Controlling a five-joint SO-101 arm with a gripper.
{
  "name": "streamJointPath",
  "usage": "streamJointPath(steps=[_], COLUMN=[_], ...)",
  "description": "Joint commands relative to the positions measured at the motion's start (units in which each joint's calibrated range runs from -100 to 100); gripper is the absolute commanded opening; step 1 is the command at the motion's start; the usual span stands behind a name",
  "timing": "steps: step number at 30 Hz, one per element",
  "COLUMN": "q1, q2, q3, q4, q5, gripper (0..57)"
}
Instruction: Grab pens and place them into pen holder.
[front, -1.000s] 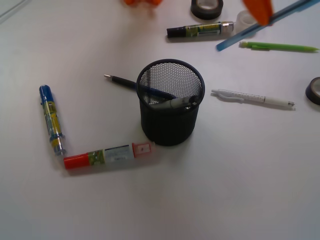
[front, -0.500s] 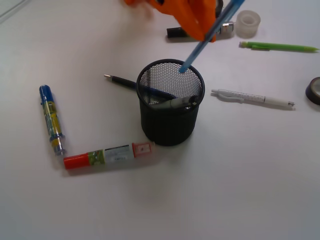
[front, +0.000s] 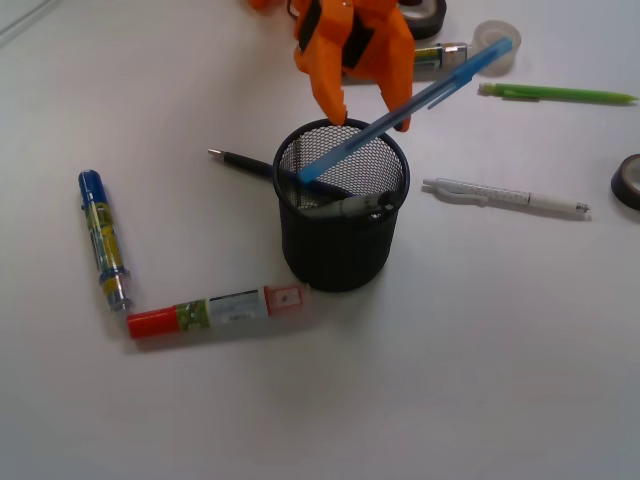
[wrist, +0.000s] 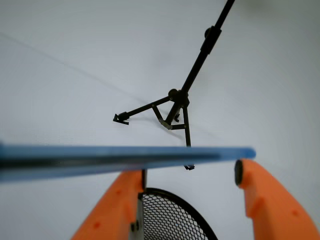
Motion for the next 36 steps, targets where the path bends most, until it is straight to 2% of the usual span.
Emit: streamJointPath(steps=[1,13,20,27,30,36], q1=[0.2,-0.5,-3.4,-2.8,-0.1,11.2], q2=[-5.4,-11.8,-26.0,-39.9,-41.2,-38.4], q3=[-1.1,-1.0,-1.1,-1.1,-1.6,-1.3], q4=[7.8,24.4,53.0,79.5,89.3,98.4], q5=[1.1,3.4,4.6,7.6,8.5,10.5], gripper=[21.6,21.6,21.6,21.6,21.6,21.6])
